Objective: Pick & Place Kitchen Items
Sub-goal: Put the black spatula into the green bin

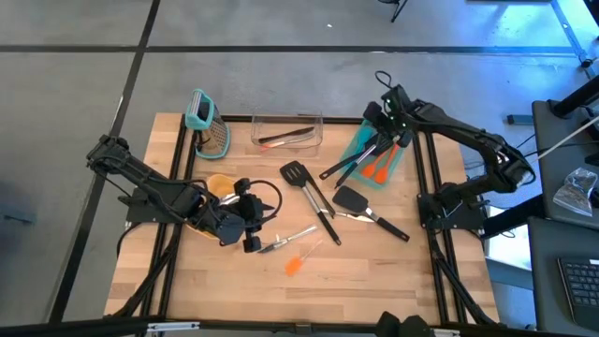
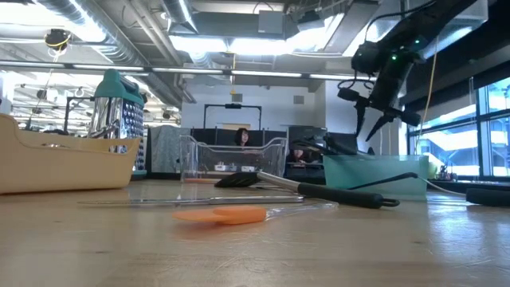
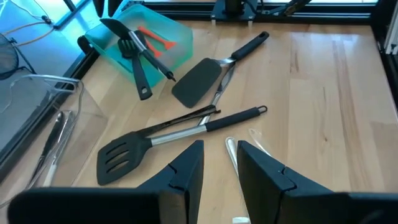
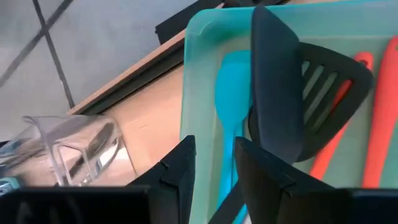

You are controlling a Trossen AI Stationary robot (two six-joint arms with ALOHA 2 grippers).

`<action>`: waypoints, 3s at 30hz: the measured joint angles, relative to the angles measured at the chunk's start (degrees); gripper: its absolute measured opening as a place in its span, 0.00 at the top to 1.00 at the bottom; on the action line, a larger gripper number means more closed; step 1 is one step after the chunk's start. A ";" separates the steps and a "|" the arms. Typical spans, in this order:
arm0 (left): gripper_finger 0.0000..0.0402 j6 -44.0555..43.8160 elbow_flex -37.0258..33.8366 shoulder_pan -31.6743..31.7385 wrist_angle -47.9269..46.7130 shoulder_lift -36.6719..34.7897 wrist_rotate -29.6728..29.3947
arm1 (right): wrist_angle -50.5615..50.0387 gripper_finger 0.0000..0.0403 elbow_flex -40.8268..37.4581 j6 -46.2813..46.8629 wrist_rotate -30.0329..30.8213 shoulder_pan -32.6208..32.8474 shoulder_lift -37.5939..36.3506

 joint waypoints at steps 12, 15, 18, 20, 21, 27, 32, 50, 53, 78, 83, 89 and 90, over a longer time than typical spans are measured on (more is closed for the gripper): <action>0.77 -0.50 0.00 0.00 -0.24 0.00 -0.06 | -1.28 0.72 1.21 -0.06 0.72 0.82 4.05; 0.77 -0.94 0.00 0.00 -0.71 0.00 -0.06 | -1.90 0.72 1.21 -0.08 0.70 0.82 4.34; 0.77 -1.40 0.00 0.00 -1.18 0.00 -0.06 | -3.40 0.72 1.21 -0.52 0.61 0.80 4.34; 0.77 -1.40 0.00 0.00 -1.18 0.00 -0.06 | -5.15 0.72 1.21 -0.84 0.55 0.75 4.34; 0.77 -1.40 0.00 0.00 -1.18 0.00 -0.08 | -6.17 0.72 1.21 -1.08 0.57 0.63 4.34; 0.77 -1.40 0.00 0.00 -1.18 0.00 -0.22 | -11.23 0.72 1.19 -1.37 0.58 0.36 4.34; 0.77 -1.40 0.00 0.00 -1.18 0.00 -1.02 | -11.52 0.72 1.15 -1.86 0.57 0.39 3.63; 0.77 -1.46 0.00 -1.26 -1.17 0.03 1.34 | 10.47 0.72 1.15 -27.54 -25.76 8.19 -9.02; 0.77 -1.46 0.00 -2.70 -1.24 0.50 1.57 | 12.76 0.72 1.15 -30.23 -27.51 14.46 -8.95; 0.77 -4.41 0.02 -15.88 -0.64 14.01 -8.93 | 68.65 0.72 1.13 -47.44 -14.99 67.54 -1.13; 0.77 -4.41 0.02 -12.90 2.73 15.61 -8.10 | 72.77 0.72 1.13 -44.28 -25.39 70.49 -1.89; 0.77 -2.62 0.02 -8.70 7.46 16.98 -6.37 | 67.92 0.72 1.10 -53.36 -35.29 76.54 -2.39; 0.77 -2.01 0.02 -7.73 8.94 17.12 -5.29 | 68.07 0.72 1.10 -54.45 -35.30 77.50 -2.39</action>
